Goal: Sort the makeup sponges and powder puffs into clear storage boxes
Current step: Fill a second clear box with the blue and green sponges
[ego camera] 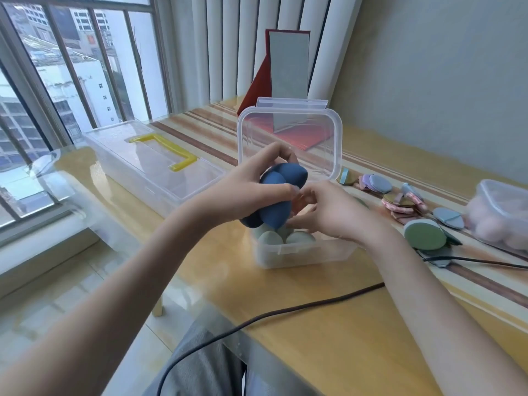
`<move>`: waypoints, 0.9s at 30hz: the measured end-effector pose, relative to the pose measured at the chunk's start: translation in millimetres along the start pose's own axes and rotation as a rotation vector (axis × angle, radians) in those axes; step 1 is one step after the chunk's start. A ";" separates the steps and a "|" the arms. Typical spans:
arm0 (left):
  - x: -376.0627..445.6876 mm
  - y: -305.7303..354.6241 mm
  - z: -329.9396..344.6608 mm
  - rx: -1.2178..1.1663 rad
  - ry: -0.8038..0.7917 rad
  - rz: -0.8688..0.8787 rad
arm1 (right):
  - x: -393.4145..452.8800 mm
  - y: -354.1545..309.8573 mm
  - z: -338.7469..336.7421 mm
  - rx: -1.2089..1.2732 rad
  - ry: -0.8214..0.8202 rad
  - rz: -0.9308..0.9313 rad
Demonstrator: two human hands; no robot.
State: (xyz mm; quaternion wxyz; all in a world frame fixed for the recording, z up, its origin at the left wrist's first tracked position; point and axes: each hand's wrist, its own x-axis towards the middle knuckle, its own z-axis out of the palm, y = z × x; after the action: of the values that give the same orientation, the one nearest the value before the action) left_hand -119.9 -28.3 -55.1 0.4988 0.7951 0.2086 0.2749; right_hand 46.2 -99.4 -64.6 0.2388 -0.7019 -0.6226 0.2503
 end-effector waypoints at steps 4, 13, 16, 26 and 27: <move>2.7 5.5 1.9 0.185 -0.048 -0.049 | -2.5 -2.8 1.8 0.129 -0.003 0.061; 10.0 4.6 2.5 0.370 -0.055 -0.163 | -17.2 -10.0 -21.6 -0.081 -0.302 0.151; 10.0 4.2 2.8 0.388 -0.048 -0.165 | -20.2 -12.4 -21.1 -0.028 -0.383 0.064; 8.9 4.1 4.2 0.381 -0.023 -0.164 | -9.6 -5.9 -9.5 -0.066 -0.221 0.104; 8.8 4.2 4.2 0.382 -0.022 -0.164 | -11.1 -6.1 -12.6 -0.082 -0.282 0.099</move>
State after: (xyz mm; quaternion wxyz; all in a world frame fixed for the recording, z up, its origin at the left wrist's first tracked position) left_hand -110.3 -27.6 -50.7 0.3622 0.8585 0.3153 0.1800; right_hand 48.7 -110.0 -50.5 0.1076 -0.6989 -0.6243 0.3321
